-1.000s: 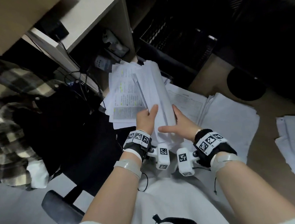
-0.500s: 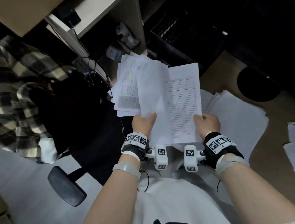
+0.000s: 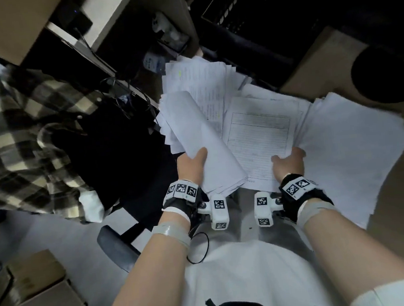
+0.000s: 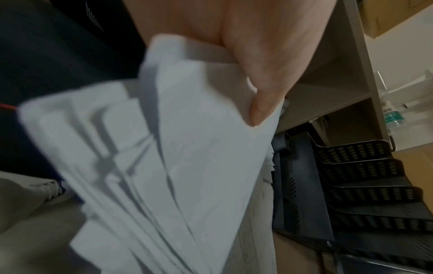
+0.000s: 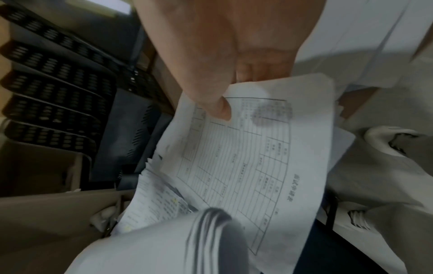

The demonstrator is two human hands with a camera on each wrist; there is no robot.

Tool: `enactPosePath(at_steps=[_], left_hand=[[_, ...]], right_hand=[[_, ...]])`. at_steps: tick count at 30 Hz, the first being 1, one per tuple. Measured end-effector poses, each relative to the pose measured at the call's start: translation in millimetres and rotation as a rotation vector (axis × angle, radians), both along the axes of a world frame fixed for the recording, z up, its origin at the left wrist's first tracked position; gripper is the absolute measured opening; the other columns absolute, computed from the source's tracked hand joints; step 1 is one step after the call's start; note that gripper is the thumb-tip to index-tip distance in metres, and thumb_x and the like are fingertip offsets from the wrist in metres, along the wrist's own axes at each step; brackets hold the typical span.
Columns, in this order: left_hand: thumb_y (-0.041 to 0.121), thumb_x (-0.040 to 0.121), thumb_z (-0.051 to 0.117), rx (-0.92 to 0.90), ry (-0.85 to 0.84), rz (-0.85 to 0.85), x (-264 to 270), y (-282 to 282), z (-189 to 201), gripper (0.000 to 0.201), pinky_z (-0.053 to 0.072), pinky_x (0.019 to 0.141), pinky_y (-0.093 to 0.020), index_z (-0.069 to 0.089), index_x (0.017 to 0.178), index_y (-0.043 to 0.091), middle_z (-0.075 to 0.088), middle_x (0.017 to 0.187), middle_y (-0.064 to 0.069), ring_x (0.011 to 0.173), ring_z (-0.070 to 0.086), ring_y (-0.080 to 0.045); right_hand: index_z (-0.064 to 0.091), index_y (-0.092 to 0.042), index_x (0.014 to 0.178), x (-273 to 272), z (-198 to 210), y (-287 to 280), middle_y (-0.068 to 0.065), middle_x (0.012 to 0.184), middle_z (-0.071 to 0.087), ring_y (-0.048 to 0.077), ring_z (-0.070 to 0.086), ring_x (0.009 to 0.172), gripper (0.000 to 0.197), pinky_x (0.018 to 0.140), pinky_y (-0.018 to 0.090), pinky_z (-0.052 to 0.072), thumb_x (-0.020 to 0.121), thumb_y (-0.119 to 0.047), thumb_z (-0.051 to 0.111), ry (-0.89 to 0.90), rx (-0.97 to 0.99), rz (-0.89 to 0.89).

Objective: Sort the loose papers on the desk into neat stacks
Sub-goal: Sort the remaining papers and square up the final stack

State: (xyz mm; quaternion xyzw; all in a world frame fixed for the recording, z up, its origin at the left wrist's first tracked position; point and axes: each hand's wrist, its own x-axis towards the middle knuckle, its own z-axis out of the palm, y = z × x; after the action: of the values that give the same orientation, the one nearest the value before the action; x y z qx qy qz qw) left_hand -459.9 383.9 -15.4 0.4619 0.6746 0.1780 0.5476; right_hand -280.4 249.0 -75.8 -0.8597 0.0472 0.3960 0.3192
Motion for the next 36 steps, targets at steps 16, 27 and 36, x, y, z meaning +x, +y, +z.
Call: enactPosePath(at_steps=[16, 27, 36], left_hand=[[0.054, 0.104, 0.033, -0.213, -0.459, -0.135, 112.1, -18.8, 59.0, 0.057, 0.057, 0.089, -0.039, 0.063, 0.121, 0.01, 0.07, 0.116, -0.018, 0.103, 0.07, -0.027], [0.036, 0.074, 0.07, 0.09, -0.286, -0.351, 136.5, -66.1, 69.8, 0.04, 0.056, 0.075, -0.041, 0.07, 0.101, 0.007, 0.073, 0.099, -0.015, 0.089, 0.069, -0.029], [0.003, 0.086, 0.066, 0.123, -0.197, -0.215, 113.5, -76.2, 68.8, 0.012, 0.058, 0.08, -0.036, 0.071, 0.095, 0.01, 0.073, 0.091, -0.014, 0.083, 0.069, -0.023]], right_hand=[[0.026, -0.03, 0.149, 31.9, 110.5, 29.1, -0.011, 0.132, 0.055, 0.005, 0.057, 0.117, 0.105, 0.101, 0.032, 0.049, 0.065, -0.034, 0.089, 0.146, 0.568, 0.654], [0.035, -0.033, 0.143, 61.0, 138.7, -15.3, -0.013, 0.124, 0.059, 0.004, 0.061, 0.111, 0.084, 0.091, 0.022, 0.052, 0.077, -0.005, 0.078, 0.092, 0.696, 0.656], [0.051, -0.017, 0.069, 86.1, 128.9, -42.2, -0.007, 0.068, 0.051, 0.01, 0.046, 0.063, 0.029, 0.067, 0.029, 0.039, 0.096, -0.024, 0.053, -0.107, 0.677, 0.07]])
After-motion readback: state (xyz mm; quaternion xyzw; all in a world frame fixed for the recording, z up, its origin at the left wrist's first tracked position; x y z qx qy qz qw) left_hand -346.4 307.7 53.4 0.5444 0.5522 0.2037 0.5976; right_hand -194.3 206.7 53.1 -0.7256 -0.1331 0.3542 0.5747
